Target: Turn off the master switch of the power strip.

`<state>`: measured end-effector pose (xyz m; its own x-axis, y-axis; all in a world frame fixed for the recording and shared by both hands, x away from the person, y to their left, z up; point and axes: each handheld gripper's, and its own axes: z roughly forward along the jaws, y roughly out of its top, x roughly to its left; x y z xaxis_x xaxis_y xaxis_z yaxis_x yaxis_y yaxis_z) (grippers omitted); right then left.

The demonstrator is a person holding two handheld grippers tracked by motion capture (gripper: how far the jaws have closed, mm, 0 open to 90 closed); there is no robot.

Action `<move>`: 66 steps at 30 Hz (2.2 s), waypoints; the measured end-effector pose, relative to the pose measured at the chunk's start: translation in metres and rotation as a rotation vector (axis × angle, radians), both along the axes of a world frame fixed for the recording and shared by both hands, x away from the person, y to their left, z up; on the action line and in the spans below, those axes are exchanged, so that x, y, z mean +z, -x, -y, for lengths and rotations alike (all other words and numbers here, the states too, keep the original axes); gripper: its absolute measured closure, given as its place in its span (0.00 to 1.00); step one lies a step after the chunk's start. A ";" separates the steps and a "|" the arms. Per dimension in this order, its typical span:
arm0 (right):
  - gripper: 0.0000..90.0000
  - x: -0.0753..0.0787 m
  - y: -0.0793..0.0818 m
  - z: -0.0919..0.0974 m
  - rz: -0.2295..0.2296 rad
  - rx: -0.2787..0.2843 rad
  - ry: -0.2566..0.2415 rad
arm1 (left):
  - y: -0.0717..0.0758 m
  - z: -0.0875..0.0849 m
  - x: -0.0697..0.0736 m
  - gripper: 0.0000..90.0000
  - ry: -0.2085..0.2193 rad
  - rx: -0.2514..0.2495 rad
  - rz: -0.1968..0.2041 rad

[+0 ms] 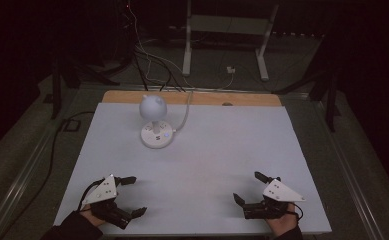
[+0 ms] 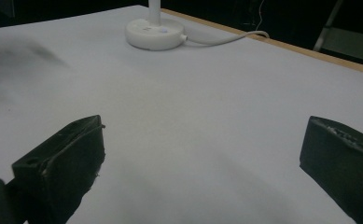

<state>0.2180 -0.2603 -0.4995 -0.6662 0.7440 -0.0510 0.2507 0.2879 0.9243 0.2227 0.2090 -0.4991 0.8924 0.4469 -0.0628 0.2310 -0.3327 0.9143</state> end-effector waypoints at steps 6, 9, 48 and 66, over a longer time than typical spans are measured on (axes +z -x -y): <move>0.00 0.000 0.001 0.000 0.005 -0.003 0.000 | -0.004 0.003 0.011 0.00 0.001 0.000 0.004; 0.00 0.001 0.002 0.000 0.006 -0.006 -0.005 | -0.008 0.004 0.018 0.00 0.016 0.009 0.009; 0.00 0.000 0.001 0.001 0.003 -0.011 -0.019 | -0.072 0.065 0.044 0.00 -0.008 0.219 0.005; 0.00 0.000 0.002 0.002 0.003 -0.006 -0.023 | -0.094 0.088 0.041 0.00 -0.034 0.380 -0.001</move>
